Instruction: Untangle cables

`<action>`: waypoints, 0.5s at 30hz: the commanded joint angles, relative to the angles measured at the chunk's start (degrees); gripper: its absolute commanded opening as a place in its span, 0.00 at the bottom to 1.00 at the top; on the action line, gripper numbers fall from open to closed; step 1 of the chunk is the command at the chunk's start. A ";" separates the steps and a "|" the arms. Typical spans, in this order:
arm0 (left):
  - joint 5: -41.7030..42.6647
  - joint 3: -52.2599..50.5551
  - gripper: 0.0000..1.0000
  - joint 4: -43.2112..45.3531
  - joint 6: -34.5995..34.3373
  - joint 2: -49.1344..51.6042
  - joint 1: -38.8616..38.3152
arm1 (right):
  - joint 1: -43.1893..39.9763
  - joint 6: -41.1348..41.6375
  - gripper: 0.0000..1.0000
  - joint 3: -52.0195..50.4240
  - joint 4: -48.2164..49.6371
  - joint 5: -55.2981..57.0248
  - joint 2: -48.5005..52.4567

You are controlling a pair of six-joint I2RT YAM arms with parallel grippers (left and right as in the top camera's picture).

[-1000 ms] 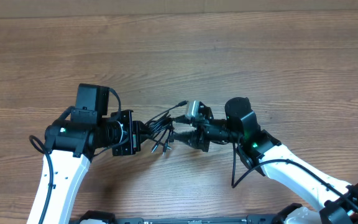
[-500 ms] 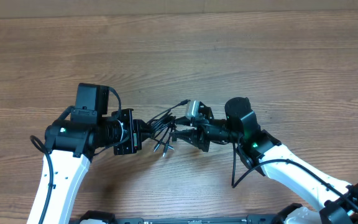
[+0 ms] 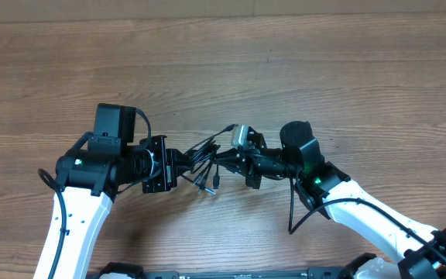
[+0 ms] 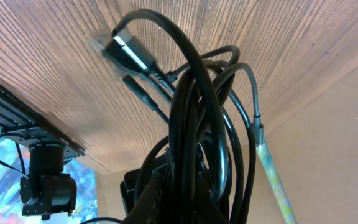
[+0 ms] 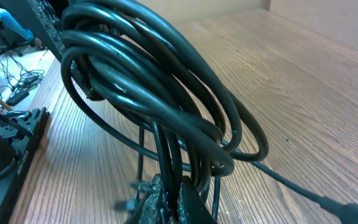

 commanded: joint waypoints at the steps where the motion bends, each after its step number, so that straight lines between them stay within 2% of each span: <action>1: -1.95 1.38 0.04 -0.07 -1.42 0.20 -0.35 | 0.42 -0.07 0.04 0.52 0.33 -0.44 0.17; 9: -13.60 1.40 0.04 -3.04 -5.97 0.20 -0.15 | -0.87 0.17 0.04 0.52 -0.11 -0.68 0.17; 15: -23.98 1.40 0.04 -9.73 -10.69 0.20 0.79 | -2.73 0.74 0.04 0.52 -1.66 -0.68 0.17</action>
